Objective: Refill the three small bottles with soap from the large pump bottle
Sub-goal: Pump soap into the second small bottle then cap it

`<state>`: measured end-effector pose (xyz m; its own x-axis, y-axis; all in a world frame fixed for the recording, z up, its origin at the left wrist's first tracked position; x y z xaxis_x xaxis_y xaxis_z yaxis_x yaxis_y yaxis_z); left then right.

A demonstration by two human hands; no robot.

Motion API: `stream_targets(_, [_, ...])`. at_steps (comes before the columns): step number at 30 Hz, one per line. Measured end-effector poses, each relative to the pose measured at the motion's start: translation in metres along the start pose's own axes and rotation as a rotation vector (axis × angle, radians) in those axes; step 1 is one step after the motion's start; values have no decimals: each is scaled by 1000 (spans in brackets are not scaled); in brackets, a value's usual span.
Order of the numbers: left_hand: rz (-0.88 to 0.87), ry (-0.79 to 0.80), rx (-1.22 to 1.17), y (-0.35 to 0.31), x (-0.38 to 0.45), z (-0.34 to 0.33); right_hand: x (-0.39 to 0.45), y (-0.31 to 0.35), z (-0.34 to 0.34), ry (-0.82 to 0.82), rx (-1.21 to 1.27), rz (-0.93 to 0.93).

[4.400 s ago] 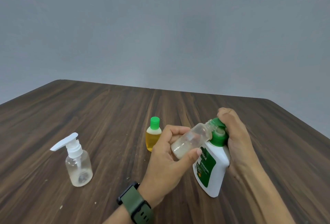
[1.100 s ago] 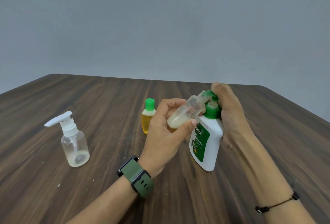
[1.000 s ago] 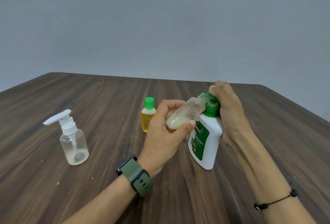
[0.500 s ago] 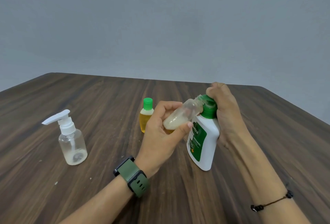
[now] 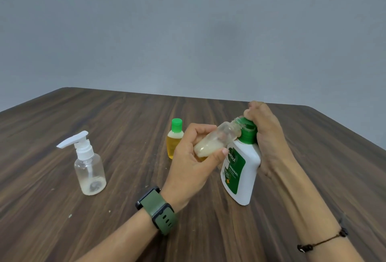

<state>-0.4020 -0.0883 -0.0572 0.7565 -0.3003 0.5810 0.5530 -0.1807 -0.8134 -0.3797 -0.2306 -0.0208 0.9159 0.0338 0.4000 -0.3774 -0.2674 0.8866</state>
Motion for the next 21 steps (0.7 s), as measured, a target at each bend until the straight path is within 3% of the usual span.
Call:
stream_targets(8, [-17,-17,-41,-5,3,0,-2,-5,0,45,53,-32])
stream_targets(14, [9,10,14,-1,1,1,2,-2,2,-23,-6,-9])
stream_targets(21, [-6,-11,-12,-5,3,1,-3,-1,-3,58,62,4])
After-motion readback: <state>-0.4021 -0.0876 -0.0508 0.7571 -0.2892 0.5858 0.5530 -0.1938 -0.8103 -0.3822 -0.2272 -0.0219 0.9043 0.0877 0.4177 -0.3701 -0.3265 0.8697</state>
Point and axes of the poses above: each hand's wrist, its own x-axis towards the middle knuckle, its own z-axis out of the back of the hand, y = z × x, the point moved 5 cm from there along x, towards the middle knuckle, and after that the axes turned 10 degrees about y, right-handed, at the moved point
